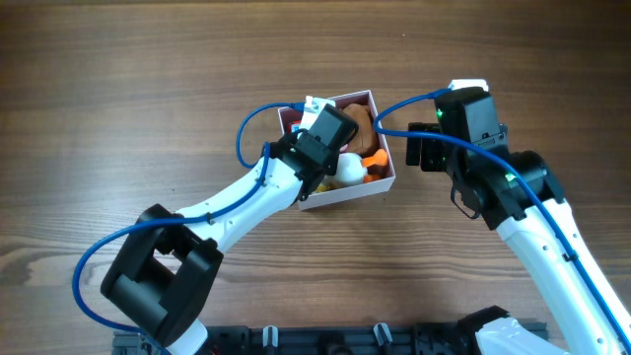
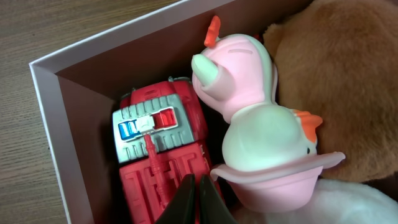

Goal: Pack container
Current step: 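Lower the rattle into the box beside the fire truck, then open the left gripper and lift it out of the box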

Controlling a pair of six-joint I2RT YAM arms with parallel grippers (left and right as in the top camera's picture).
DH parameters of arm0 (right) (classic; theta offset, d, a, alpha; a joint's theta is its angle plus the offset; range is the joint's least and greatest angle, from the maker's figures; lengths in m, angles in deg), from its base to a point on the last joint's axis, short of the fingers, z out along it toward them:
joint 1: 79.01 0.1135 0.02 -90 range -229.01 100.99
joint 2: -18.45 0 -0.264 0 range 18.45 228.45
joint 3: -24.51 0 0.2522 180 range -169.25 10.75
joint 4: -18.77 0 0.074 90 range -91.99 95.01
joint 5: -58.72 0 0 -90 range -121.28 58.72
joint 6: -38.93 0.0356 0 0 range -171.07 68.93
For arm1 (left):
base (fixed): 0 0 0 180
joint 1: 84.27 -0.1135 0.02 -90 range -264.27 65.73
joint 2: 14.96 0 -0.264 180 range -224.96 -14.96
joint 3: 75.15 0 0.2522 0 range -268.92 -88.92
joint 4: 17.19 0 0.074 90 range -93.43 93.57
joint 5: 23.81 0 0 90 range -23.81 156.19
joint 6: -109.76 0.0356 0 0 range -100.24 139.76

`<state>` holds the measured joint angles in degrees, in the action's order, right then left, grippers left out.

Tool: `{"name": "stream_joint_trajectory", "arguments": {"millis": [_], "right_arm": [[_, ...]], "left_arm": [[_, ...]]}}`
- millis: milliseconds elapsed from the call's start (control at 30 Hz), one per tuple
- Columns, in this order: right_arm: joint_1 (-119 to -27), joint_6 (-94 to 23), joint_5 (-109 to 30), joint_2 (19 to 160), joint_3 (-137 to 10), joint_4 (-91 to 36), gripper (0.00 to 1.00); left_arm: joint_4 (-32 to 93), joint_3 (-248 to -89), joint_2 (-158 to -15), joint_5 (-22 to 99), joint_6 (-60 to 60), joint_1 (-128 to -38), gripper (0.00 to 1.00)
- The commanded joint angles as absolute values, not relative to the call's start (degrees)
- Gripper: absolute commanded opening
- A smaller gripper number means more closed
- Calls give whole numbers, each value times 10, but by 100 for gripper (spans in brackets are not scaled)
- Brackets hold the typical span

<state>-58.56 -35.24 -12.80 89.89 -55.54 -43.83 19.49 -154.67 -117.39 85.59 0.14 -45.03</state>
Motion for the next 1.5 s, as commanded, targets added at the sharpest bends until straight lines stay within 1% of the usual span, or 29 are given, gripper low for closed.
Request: {"name": "stream_joint_trajectory", "arguments": {"millis": [0,33,100,200,233,300,533,633,700,767,800,833,867,900,933,1000,1100,1167,1467], "right_arm": [[-587,-346,-124,896,-568,-437,100],[-587,-345,-124,896,-568,-437,99],[-587,-346,-124,896,-568,-437,100],[-587,-346,-124,896,-568,-437,100],[-587,-346,-124,896,-568,-437,100],[-587,-345,-124,896,-568,-437,99],[-587,-345,-124,896,-568,-437,100],[-587,-346,-124,896,-568,-437,99],[-587,-346,-124,896,-568,-437,99],[-587,-345,-124,896,-568,-437,100],[-587,-346,-124,896,-568,-437,100],[-587,-346,-124,896,-568,-437,99],[-587,-345,-124,896,-568,-437,100],[-587,-346,-124,896,-568,-437,100],[-587,-345,-124,896,-568,-437,100],[-587,-346,-124,896,-568,-437,100],[-587,-345,-124,896,-568,-437,100],[-587,-345,-124,896,-568,-437,99],[-587,-346,-124,896,-568,-437,100]], "left_arm": [[201,-1546,-1178,810,-6,-450,4],[200,-1546,-1176,810,-6,-450,4],[194,-1546,-1165,811,-6,-450,8],[178,-1546,-1144,824,-6,-451,9],[172,-1546,-1136,831,-5,-452,13],[166,-1546,-1120,851,-6,-453,27],[163,-1546,-1066,954,-9,-460,29],[181,-1546,-1044,963,-69,-492,30],[191,-1546,-1036,958,-98,-525,38],[199,-1546,-1033,942,-110,-574,40],[201,-1546,-1033,932,-110,-600,43],[203,-1546,-1034,919,-110,-626,47],[205,-1546,-1034,903,-110,-657,65],[206,-1546,-1034,894,-110,-675,81],[206,-1546,-1034,880,-110,-699,86],[206,-1546,-1034,843,-110,-741,100],[206,-1546,-1034,785,-110,-786,100],[206,-1546,-1034,768,-110,-804,100],[207,-1546,-1034,767,-109,-809,100]]}}
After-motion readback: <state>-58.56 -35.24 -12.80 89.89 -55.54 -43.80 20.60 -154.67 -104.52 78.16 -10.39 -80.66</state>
